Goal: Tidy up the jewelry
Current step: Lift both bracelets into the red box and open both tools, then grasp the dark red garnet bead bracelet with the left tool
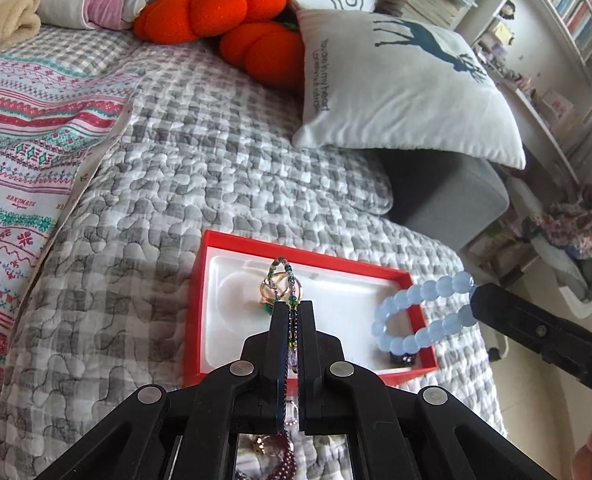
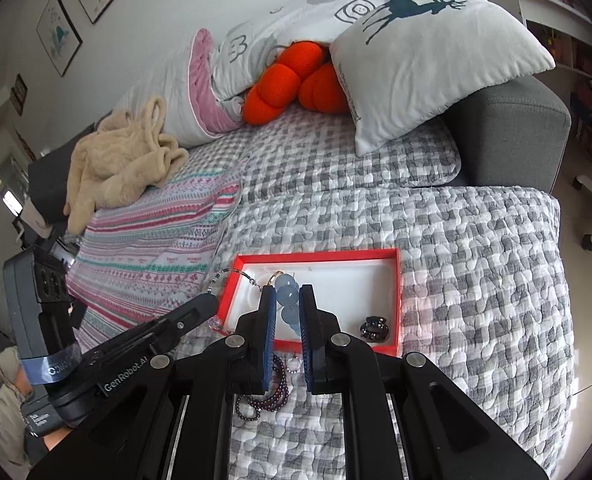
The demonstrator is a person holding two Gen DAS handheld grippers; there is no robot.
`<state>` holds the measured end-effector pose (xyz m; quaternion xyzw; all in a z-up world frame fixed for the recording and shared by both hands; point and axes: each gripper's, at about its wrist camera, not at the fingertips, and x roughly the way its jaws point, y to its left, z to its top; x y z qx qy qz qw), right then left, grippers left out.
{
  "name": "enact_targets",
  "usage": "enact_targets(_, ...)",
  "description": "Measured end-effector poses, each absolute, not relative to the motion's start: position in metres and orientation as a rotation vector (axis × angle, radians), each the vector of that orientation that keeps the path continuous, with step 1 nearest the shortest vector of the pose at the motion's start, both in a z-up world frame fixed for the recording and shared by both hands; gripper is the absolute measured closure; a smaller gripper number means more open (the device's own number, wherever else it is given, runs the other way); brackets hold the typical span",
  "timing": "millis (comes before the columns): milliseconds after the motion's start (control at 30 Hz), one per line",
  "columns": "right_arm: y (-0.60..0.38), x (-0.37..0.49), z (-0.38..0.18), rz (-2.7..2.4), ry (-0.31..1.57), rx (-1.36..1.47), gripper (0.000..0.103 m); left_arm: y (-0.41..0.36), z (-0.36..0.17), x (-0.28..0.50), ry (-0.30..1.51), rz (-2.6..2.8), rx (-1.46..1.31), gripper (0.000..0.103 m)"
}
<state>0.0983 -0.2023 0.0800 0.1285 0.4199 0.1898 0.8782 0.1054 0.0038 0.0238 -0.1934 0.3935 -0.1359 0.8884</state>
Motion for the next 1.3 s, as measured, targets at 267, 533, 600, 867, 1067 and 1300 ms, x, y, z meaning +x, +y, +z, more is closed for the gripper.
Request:
enact_targets(267, -0.206, 0.126, 0.055, 0.366, 0.913, 0.303, 0.091, 0.001, 0.008, 0.119, 0.850, -0.198, -0.320, 0.103)
enact_targets(533, -0.229, 0.135, 0.039, 0.295, 0.929, 0.325, 0.089, -0.012, 0.010, 0.117, 0.861, -0.171, -0.230, 0.089)
enact_targets(600, -0.231, 0.132, 0.040, 0.284, 0.931, 0.331, 0.082, -0.015, 0.014, 0.109, 0.853, -0.173, -0.205, 0.071)
enact_targets(867, -0.229, 0.089, 0.039, 0.269, 0.961, 0.221, 0.061, -0.019, 0.001, 0.074, 0.929, -0.127, -0.100, 0.047)
enact_targets(1067, -0.228, 0.066, 0.016, 0.240, 1.045, 0.133, 0.058, -0.004, -0.028, 0.070, 1.068, -0.097, -0.240, 0.060)
enact_targets(1300, -0.226, 0.057, 0.005, 0.271, 1.091, 0.126, 0.058, -0.012, -0.045, 0.071, 1.105, -0.076, -0.281, 0.079)
